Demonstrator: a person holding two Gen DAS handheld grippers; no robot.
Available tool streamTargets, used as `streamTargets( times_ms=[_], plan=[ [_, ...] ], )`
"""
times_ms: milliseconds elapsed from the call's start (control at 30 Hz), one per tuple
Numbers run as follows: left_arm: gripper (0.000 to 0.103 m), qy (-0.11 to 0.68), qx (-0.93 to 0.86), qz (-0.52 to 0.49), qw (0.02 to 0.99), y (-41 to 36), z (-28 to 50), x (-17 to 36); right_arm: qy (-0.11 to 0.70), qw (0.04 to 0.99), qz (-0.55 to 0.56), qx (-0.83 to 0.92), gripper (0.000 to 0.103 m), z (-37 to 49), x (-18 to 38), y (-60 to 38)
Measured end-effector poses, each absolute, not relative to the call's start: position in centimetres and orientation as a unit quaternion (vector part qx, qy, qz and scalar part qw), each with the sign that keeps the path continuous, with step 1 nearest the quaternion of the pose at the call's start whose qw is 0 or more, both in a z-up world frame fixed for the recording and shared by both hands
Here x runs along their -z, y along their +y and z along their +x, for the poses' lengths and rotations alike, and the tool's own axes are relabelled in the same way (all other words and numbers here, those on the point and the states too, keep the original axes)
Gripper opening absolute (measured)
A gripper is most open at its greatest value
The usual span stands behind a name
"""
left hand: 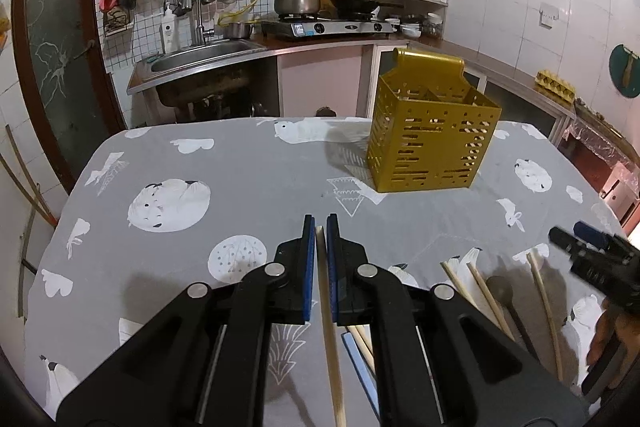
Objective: Organize utensils
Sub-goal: 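Lift both held chopsticks and carry them toward the yellow slotted caddy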
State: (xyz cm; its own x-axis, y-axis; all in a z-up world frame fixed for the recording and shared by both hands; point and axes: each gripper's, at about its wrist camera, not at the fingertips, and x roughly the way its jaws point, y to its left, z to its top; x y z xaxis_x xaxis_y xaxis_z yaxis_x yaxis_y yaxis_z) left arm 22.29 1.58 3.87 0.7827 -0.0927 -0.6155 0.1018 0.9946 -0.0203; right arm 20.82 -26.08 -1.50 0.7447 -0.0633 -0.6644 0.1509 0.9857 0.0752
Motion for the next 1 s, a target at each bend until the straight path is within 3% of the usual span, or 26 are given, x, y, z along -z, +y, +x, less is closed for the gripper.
streamTargets(
  times_ms=[233,300,367,600,1000],
  plan=[
    [0.004,0.326,0.048,0.002,0.944,2.0,22.3,-3.0,0.420,0.904,0.055,0.064,0.029,22.6,5.5,-25.8],
    [0.004,0.320,0.048,0.001,0.946,2.1,22.1,-3.1,0.419,0.904,0.055,0.068,0.026,22.8,5.9,-25.9],
    [0.004,0.316,0.048,-0.004,0.947,2.2,22.0,-3.1,0.418,0.904,0.056,0.069,0.008,23.0,5.9,-26.0],
    [0.004,0.309,0.050,0.000,0.950,1.9,21.6,-3.1,0.397,0.912,0.080,0.062,0.006,22.3,5.0,-26.5],
    [0.004,0.282,0.055,0.004,0.958,1.6,20.1,-4.6,0.279,0.954,0.098,0.046,0.005,18.9,-2.3,-26.6]
  ],
)
